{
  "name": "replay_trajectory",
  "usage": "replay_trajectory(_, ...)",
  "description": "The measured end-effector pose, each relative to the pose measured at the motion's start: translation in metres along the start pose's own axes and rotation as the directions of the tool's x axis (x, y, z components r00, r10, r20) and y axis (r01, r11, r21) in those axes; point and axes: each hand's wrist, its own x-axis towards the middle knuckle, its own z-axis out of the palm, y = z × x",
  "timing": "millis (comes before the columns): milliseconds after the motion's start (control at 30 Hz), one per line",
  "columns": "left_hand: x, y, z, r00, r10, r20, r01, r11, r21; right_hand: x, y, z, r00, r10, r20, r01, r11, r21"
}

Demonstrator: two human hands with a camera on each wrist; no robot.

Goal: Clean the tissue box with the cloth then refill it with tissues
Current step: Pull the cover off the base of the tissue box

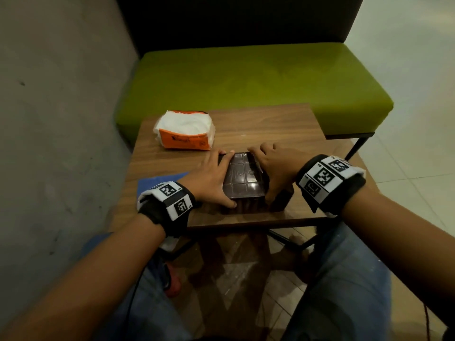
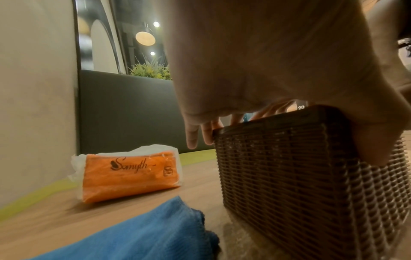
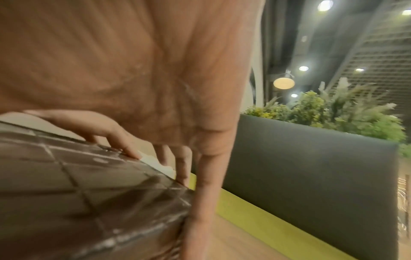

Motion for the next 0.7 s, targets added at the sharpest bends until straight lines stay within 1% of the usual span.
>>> replay_trajectory(100, 0.0, -0.003, 0.0, 1.0, 0.013, 0.01, -0.013, 0.997, -0.078, 0.002, -0.001, -0.004, 0.999, -0.03, 0.019, 0.031, 0.999, -0.041)
replay_trajectory(200, -0.002, -0.011, 0.004, 0.999, 0.03, 0.016, -0.026, 0.981, -0.194, 0.003, 0.0, -0.006, 0.999, -0.034, 0.038, 0.035, 0.999, -0.029)
replay_trajectory(333, -0.005, -0.016, 0.015, 0.998, 0.044, -0.044, -0.055, 0.953, -0.298, 0.004, 0.0, -0.004, 0.998, -0.03, 0.057, 0.031, 0.999, -0.024)
replay_trajectory(533, -0.006, -0.021, 0.022, 0.99, 0.072, -0.118, -0.11, 0.926, -0.36, 0.007, 0.001, -0.004, 0.997, -0.037, 0.064, 0.039, 0.999, -0.037)
replay_trajectory(700, -0.008, -0.02, 0.024, 0.988, 0.082, -0.128, -0.127, 0.912, -0.39, 0.007, 0.004, -0.004, 0.997, -0.047, 0.063, 0.05, 0.998, -0.038)
